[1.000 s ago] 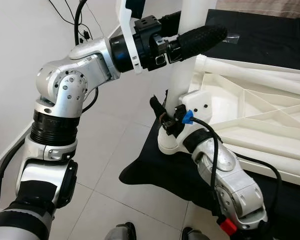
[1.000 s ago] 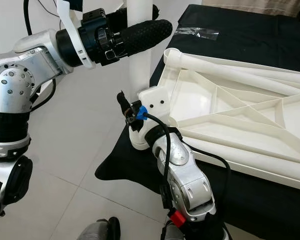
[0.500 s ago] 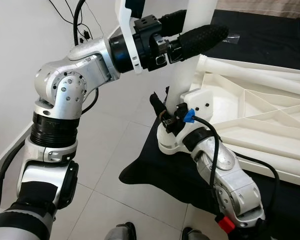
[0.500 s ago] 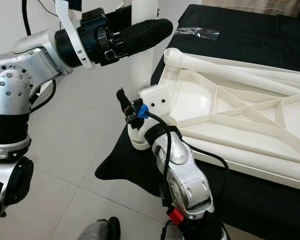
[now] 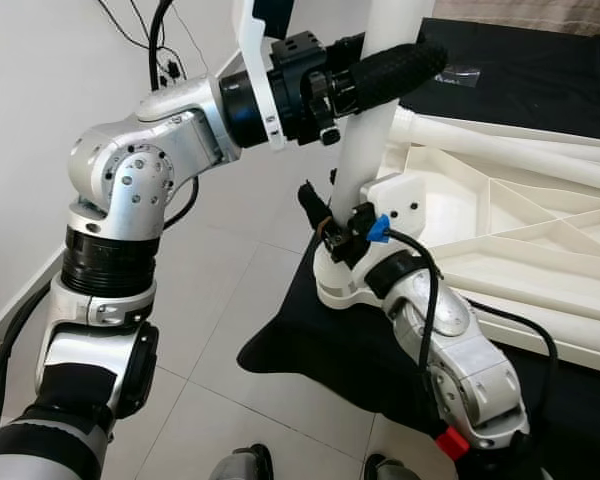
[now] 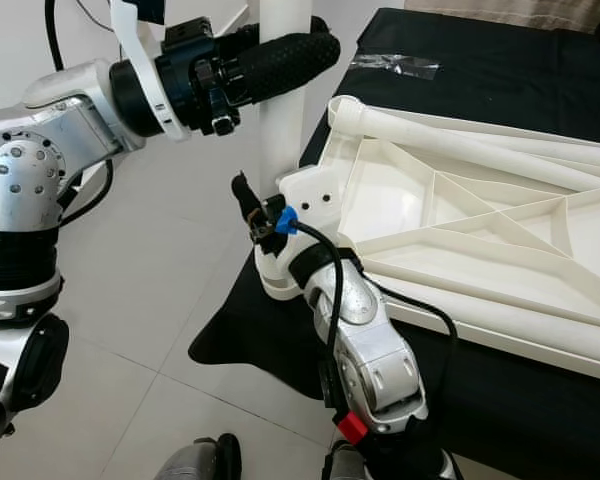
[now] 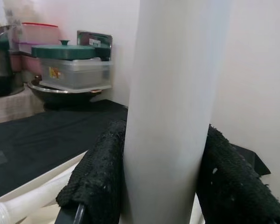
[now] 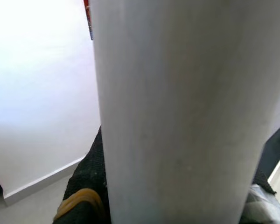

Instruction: Building children table

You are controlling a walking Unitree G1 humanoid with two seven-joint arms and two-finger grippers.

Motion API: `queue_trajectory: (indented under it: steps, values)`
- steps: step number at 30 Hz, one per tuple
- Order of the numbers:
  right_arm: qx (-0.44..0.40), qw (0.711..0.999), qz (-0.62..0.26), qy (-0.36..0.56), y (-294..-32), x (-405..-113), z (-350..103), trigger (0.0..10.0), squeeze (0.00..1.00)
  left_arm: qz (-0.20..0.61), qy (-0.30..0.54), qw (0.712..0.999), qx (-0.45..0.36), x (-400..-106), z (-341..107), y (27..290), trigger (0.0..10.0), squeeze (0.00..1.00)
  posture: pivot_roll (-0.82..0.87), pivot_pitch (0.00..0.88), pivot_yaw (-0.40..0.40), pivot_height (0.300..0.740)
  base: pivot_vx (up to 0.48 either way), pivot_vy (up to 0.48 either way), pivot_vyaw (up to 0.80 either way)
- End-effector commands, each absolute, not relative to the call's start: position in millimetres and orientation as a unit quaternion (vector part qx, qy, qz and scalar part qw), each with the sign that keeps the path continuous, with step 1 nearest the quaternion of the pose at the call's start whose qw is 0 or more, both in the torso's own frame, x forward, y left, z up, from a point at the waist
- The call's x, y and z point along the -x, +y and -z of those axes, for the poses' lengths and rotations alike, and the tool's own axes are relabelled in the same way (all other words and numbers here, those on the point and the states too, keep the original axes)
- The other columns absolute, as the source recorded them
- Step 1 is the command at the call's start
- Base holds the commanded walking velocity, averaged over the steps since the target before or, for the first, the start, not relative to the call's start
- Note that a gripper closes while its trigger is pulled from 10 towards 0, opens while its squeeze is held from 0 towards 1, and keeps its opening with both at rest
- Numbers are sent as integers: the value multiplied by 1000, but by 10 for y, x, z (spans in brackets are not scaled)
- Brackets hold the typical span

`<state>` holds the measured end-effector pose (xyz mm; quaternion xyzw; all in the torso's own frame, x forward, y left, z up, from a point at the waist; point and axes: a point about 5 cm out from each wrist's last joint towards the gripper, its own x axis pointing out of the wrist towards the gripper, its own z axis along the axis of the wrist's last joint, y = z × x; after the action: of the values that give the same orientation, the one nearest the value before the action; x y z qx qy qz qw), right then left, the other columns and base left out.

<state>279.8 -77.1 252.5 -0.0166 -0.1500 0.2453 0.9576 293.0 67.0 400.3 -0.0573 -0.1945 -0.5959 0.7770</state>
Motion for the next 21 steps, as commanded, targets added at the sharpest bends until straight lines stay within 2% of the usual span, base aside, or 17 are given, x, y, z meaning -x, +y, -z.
queue_trajectory:
  steps: [1,2,3,4,5,6,7,8,9,10,14,16,20,21]
  values:
    - [5,938,-292,-186,-729,-2758,-2665,10000,1000,593,-199,777,68,-2944,-4047,760,0,0,-9,209,84,740,0,0,0]
    - [5,938,-292,-186,-729,-2758,-2665,10000,1000,593,-199,777,68,-2944,-4047,760,0,0,-9,209,84,740,0,0,0]
    - [-12,923,-340,-180,-710,-2744,-2717,10000,1000,604,-203,767,68,-2918,-4072,775,0,0,-9,207,84,740,0,0,0]
    - [-12,923,-340,-180,-710,-2744,-2717,10000,1000,604,-203,767,68,-2918,-4072,775,0,0,-9,207,84,740,0,0,0]
    - [-24,911,-373,-176,-697,-2729,-2755,10000,1000,612,-205,761,68,-2901,-4086,784,0,0,-10,207,84,740,0,0,0]
    - [-21,896,-409,-172,-709,-2725,-2808,10000,1000,629,-207,747,66,-2862,-4103,790,0,0,-13,205,83,740,0,0,0]
    - [-21,896,-409,-172,-709,-2725,-2808,10000,1000,629,-207,747,66,-2862,-4103,790,0,0,-13,205,83,740,0,0,0]
    - [-15,879,-446,-167,-746,-2733,-2867,10000,831,651,-204,727,70,-2809,-4121,791,0,0,-14,203,81,740,0,0,0]
    - [-1,862,-481,-159,-789,-2746,-2906,10000,0,673,-202,708,67,-2740,-4135,802,0,0,-14,201,78,740,0,0,0]
    - [15,845,-515,-146,-820,-2750,-2925,10000,0,692,-197,692,64,-2678,-4140,809,0,0,-15,200,76,740,0,0,0]
    - [48,825,-551,-118,-836,-2760,-2902,10000,0,711,-191,675,53,-2607,-4134,805,0,0,-13,198,72,740,0,0,0]
    - [75,800,-592,-70,-804,-2753,-2838,10000,0,726,-186,661,38,-2541,-4130,761,0,0,-13,195,65,740,0,0,0]
    - [75,794,-602,-42,-723,-2774,-2813,10000,0,730,-194,655,19,-2485,-4175,682,0,0,-11,194,53,740,0,0,0]
    - [62,801,-595,-26,-676,-2795,-2805,10000,0,730,-200,654,6,-2462,-4204,627,0,0,-11,194,53,740,0,0,0]
